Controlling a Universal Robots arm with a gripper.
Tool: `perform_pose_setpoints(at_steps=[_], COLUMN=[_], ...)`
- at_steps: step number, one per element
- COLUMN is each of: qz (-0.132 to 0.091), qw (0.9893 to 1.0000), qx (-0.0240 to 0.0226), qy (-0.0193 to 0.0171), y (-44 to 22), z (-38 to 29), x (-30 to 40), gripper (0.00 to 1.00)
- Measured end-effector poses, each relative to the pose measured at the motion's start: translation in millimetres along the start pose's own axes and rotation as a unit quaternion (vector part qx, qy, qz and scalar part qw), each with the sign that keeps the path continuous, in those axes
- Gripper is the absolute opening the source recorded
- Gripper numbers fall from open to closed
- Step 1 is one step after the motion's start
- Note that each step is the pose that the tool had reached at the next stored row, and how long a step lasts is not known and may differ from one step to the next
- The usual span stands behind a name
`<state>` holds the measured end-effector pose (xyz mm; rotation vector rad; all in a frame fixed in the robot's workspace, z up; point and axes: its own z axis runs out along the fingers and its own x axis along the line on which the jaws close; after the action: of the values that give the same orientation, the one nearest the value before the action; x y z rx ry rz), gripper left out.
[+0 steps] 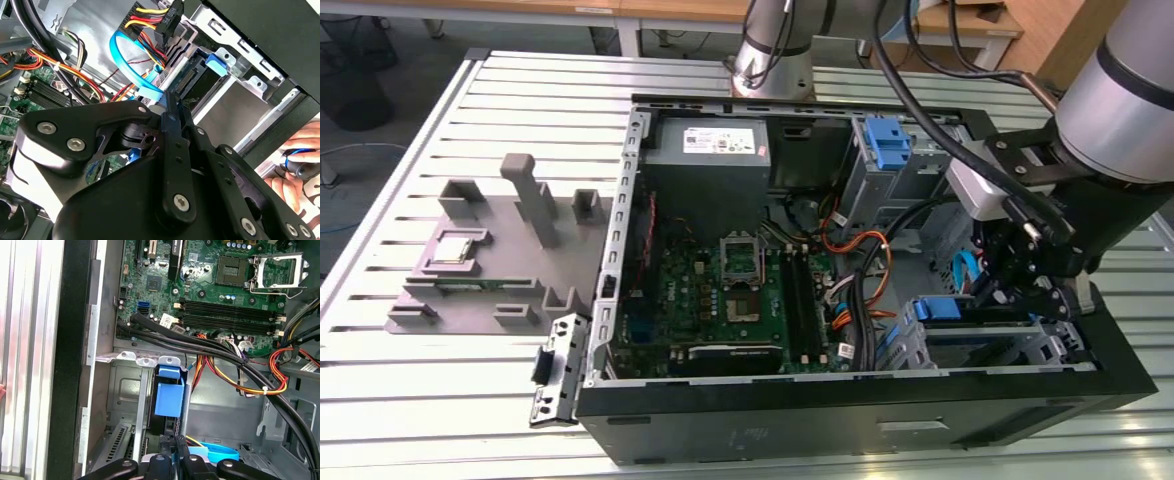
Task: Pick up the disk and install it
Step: 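Insert the first disk wire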
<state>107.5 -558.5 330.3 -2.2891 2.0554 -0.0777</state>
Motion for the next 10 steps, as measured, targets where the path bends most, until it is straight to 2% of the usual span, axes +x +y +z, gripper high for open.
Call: perform_pose_setpoints(at_steps=[5,6,7,10], qz=[0.0,0.0,0.0,0.0], qw=[1.0,1.0,1.0,1.0], qx=[0.0001,0.0,0.0,0.0], qy=[-0.0004,0.0,0.0001,0.0001], y=[0.0,0.0,0.0,-0.3], z=[0.4,0.1,0.0,-3.1], x=[0.0,0.0,0.0,-0.1], gripper=[0.17,0.23,0.23,0.23])
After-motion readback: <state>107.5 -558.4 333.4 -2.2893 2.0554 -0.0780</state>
